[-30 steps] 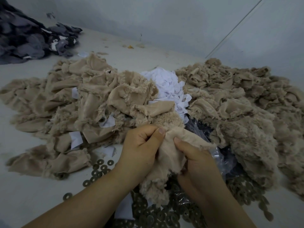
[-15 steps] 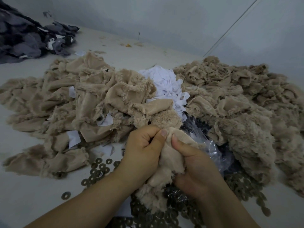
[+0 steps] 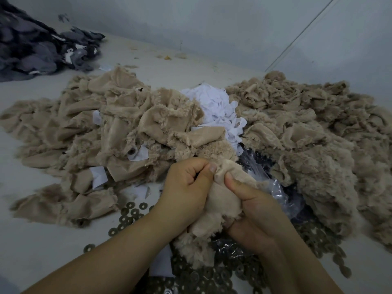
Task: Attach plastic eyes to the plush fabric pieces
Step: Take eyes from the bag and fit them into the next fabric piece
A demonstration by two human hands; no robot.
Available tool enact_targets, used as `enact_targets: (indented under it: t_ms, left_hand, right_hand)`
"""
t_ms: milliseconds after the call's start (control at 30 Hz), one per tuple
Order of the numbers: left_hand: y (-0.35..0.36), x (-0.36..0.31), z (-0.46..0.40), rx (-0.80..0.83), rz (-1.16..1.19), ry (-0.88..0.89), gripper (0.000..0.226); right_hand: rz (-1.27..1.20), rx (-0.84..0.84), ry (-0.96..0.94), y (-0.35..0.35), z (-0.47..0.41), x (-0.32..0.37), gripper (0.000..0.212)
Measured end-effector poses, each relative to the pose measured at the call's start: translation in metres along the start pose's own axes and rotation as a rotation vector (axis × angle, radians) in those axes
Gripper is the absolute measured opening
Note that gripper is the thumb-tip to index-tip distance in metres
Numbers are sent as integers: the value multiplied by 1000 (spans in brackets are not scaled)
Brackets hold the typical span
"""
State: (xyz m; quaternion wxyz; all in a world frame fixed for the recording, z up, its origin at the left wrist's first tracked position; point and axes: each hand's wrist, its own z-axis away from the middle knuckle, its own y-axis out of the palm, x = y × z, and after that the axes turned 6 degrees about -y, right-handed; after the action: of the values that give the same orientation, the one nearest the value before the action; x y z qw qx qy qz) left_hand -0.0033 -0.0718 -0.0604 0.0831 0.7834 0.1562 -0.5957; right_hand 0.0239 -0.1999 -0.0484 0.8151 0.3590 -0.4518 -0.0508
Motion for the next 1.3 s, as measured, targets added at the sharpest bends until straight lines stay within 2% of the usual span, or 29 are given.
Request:
enact_targets:
  t_ms: [100, 200, 267, 367, 500, 533, 633, 767, 867, 1000, 1100, 1300]
  left_hand:
    - [3, -1, -2, 20, 8, -10, 39]
    - [3, 1, -6, -11, 11, -73, 42]
    - [3, 5, -7, -20, 35, -125, 40]
    - [3, 8, -6, -38, 97, -210, 40]
    - [0, 6, -5, 3, 243, -260, 48]
    - [-2, 6, -4, 40, 270, -259, 51]
    - [-6, 4, -2, 120, 243, -229, 41]
    - [-5, 2, 0, 76, 262, -250, 42]
    - [-3, 2, 2, 70, 298, -261, 42]
    - [-4, 1, 4, 103, 114, -157, 37]
    - [-4, 4, 4, 65, 91, -170, 34]
    - [-2, 5, 5, 31, 187, -205, 34]
  right_hand:
    - [-59, 30, 30, -1, -1, -1, 42]
    - [-103, 31, -38, 3, -2, -4, 46]
    - [-60, 47, -111, 4, -3, -10, 53]
    - [58, 19, -178, 4, -5, -16, 46]
    - [34, -42, -195, 7, -6, -14, 46]
    - [18, -56, -189, 7, -6, -12, 48]
    - [-13, -99, -165, 6, -5, -9, 51]
    - [1, -104, -107, 7, 0, -6, 46]
    - [47, -135, -138, 6, 1, -6, 40]
    - [87, -181, -199, 7, 2, -7, 42]
    - [88, -181, -192, 8, 3, -7, 41]
    - [73, -78, -142, 10, 6, -4, 46]
